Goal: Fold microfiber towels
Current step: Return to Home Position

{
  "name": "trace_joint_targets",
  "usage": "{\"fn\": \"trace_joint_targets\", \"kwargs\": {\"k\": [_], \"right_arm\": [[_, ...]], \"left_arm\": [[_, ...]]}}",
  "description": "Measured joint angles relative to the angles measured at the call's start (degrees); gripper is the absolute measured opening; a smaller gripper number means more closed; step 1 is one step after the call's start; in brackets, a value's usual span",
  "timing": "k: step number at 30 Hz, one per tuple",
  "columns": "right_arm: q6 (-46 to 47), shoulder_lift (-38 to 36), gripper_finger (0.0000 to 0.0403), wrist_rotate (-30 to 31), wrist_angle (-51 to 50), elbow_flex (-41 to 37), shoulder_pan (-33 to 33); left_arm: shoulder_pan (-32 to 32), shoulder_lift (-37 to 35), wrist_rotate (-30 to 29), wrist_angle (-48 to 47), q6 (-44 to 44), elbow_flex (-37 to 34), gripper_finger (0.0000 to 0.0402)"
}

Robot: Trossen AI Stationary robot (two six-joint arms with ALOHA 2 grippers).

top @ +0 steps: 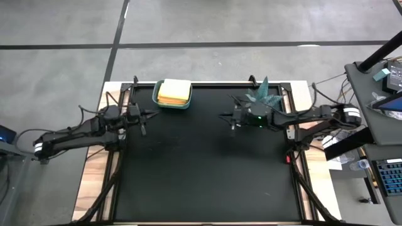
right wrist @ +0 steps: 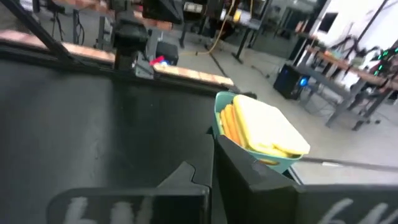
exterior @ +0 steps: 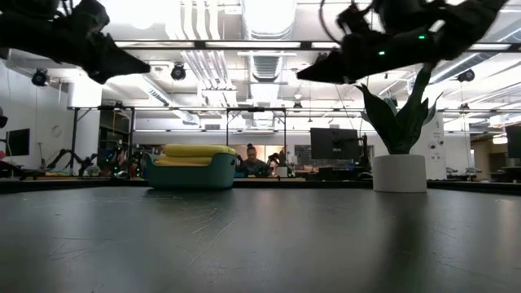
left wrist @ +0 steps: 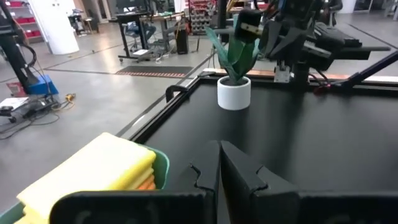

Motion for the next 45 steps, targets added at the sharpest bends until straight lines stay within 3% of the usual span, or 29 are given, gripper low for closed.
{"fn": "trace_joint_targets", "kwargs": {"k": [5,14,29,38,45], "right_arm": [[0.0,-6.8,0.0008,0.1,2.7,-6.5,0.1],[0.8,-19.1,0.0008,0.2,7.1,-16.6,0.1],[1.7,-35.8,0.0008,0.1,6.9,-27.2,0.1],[1.1,-45.8,0.0008,0.1,6.4,-31.9,0.0],[1.5,-51.7,0.0008,0.1,0.5,-32.5,0.0]], "left_arm": [[0.0,-6.1,0.0,-6.8,0.0,-0.2,0.0],[0.0,-16.8,-0.1,-7.6,-0.2,-4.0,0.0],[-0.1,-16.4,0.1,-8.2,-1.7,-8.0,0.0],[-0.1,-16.4,3.4,-8.0,-1.4,-8.1,0.0],[-0.1,-16.1,3.6,-8.1,-1.3,-8.9,0.0]]}}
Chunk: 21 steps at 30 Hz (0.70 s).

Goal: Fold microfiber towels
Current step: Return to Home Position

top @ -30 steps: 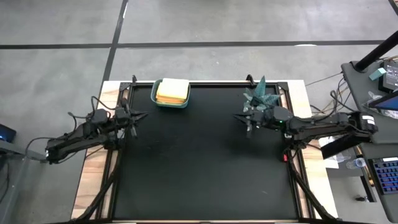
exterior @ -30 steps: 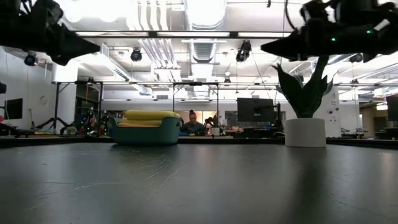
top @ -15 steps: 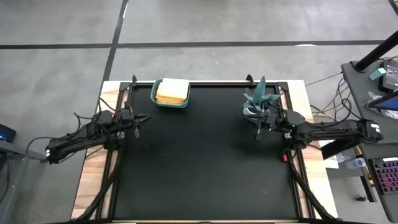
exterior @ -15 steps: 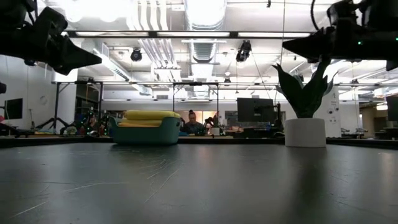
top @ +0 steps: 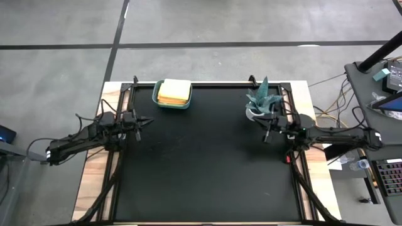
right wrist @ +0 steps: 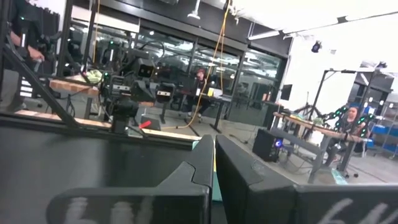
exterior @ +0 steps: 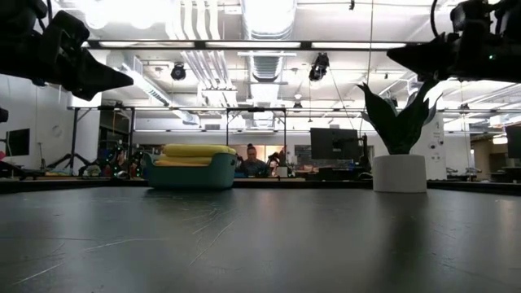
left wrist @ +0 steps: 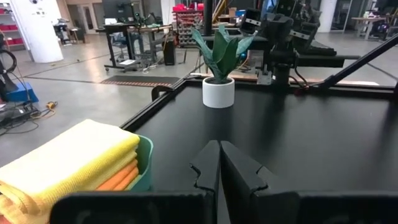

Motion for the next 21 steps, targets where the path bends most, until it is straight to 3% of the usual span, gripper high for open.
{"fn": "trace_joint_targets", "kwargs": {"k": [7,15,21], "right_arm": [[-0.4,-6.4,0.0008,3.0,-10.1,0.0,0.0],[-0.4,-19.0,0.0008,4.2,-22.8,0.0,0.0],[1.3,-18.6,0.0008,4.2,-27.7,0.1,0.0]], "left_arm": [[0.0,0.1,0.0,0.1,0.1,-0.2,0.0],[0.0,0.0,0.0,0.1,0.2,-1.0,0.0],[0.0,-0.1,-0.2,0.3,0.6,-1.8,0.0]]}}
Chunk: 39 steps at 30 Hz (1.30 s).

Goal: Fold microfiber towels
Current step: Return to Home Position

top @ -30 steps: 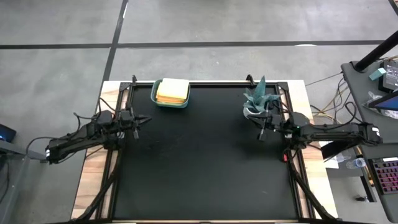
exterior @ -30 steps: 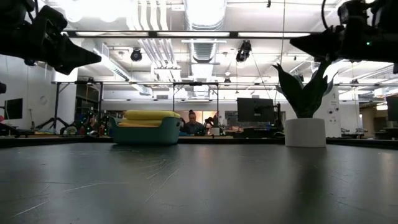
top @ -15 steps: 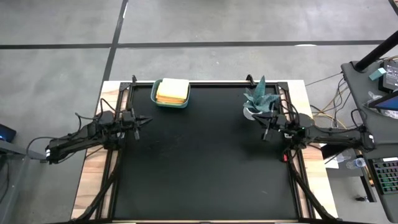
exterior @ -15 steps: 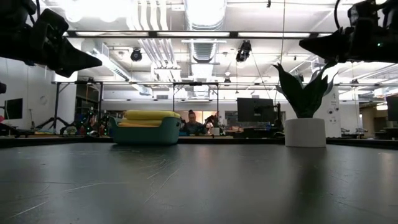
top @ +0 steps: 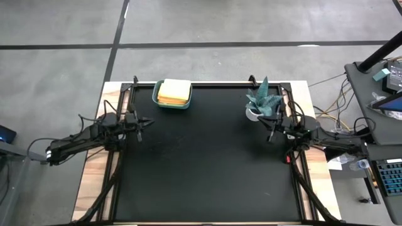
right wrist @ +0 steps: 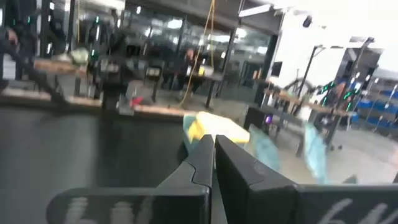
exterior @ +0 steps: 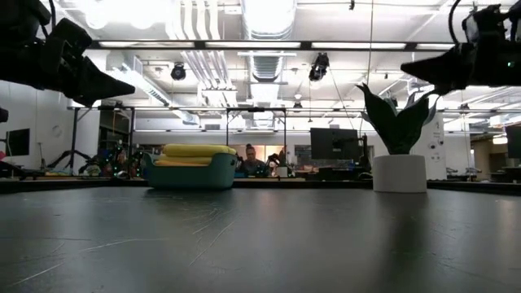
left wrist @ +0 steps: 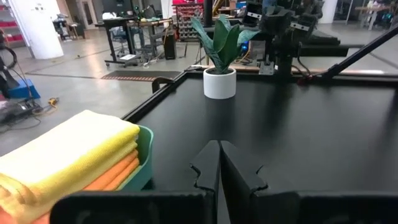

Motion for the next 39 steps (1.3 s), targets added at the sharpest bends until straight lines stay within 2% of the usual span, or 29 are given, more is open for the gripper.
{"fn": "trace_joint_targets", "kwargs": {"k": [10,20,33,39], "right_arm": [[2.0,0.0,0.0008,0.2,-5.6,-0.1,-0.1],[-10.7,0.5,0.0009,0.3,-6.2,-0.1,-0.1],[-0.4,0.9,0.0009,0.3,-6.2,-0.1,-0.1],[0.8,0.9,0.0009,0.4,-6.2,-0.1,-0.1]], "left_arm": [[0.0,0.0,0.2,1.6,5.6,-2.5,0.0],[0.0,1.5,0.2,3.6,3.6,-3.0,0.0],[0.0,2.4,0.2,4.6,3.6,-3.2,0.0],[0.0,2.5,0.1,4.7,3.6,-3.2,0.0]]}}
